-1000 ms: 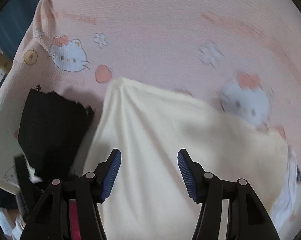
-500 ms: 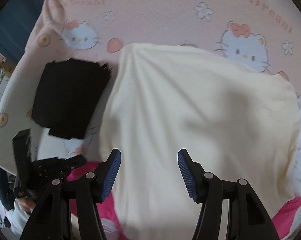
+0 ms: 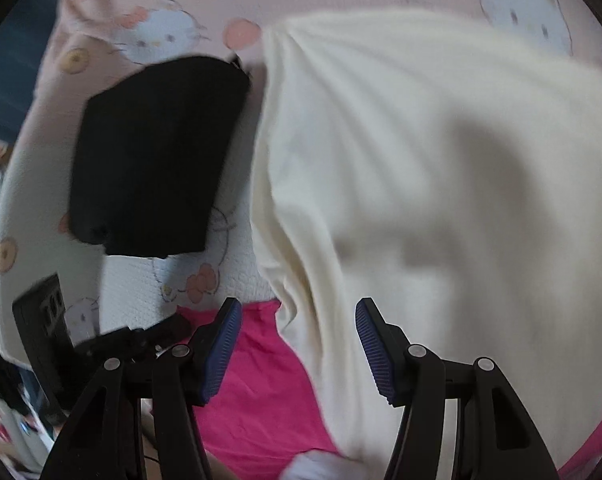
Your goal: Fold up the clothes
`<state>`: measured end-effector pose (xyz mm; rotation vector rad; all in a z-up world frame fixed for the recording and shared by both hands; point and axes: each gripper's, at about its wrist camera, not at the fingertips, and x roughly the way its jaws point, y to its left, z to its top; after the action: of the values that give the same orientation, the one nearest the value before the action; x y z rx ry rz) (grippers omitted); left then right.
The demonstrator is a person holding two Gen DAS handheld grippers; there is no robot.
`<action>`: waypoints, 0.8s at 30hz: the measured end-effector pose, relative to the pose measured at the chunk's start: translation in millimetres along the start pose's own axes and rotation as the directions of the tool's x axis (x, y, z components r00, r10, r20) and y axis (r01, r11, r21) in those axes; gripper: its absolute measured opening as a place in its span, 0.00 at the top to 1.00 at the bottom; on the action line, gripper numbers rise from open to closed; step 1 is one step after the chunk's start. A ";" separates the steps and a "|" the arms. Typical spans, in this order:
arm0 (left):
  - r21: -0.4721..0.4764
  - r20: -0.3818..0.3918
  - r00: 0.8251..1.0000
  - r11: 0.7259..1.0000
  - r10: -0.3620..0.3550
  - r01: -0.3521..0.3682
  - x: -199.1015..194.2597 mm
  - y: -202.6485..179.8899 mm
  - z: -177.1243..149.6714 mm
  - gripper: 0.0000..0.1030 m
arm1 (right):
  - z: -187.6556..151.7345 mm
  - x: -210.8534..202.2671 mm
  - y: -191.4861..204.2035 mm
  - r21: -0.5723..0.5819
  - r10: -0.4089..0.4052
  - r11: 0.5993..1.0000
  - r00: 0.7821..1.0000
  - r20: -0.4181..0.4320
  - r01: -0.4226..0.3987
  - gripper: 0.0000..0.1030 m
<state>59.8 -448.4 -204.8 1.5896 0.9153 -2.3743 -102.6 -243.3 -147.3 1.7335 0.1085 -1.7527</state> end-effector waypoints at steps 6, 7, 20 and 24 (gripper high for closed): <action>-0.083 0.005 0.998 0.994 -0.064 0.065 0.0 -11.7 -19.5 0.95 | -8.5 38.0 -12.0 0.182 0.017 0.983 0.993 -0.117 0.004 0.43; -0.093 0.012 0.998 0.993 -0.065 0.066 1.1 -12.2 -19.4 0.95 | -9.8 42.0 -14.2 0.213 0.025 0.977 0.992 -0.128 0.003 0.43; -0.110 0.105 0.993 0.992 -0.055 0.067 12.2 -27.5 -12.6 0.95 | -16.8 42.6 15.6 0.316 0.043 0.948 0.997 -0.057 -0.023 0.57; -0.117 0.099 0.993 0.990 -0.065 0.077 1.0 -13.5 -20.9 0.95 | -17.6 60.3 23.1 0.393 0.029 0.919 0.995 -0.095 0.011 0.57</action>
<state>70.0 -425.7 -205.6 1.4100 1.0902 -2.3682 -70.0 -276.0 -195.8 2.1017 -0.2263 -1.7687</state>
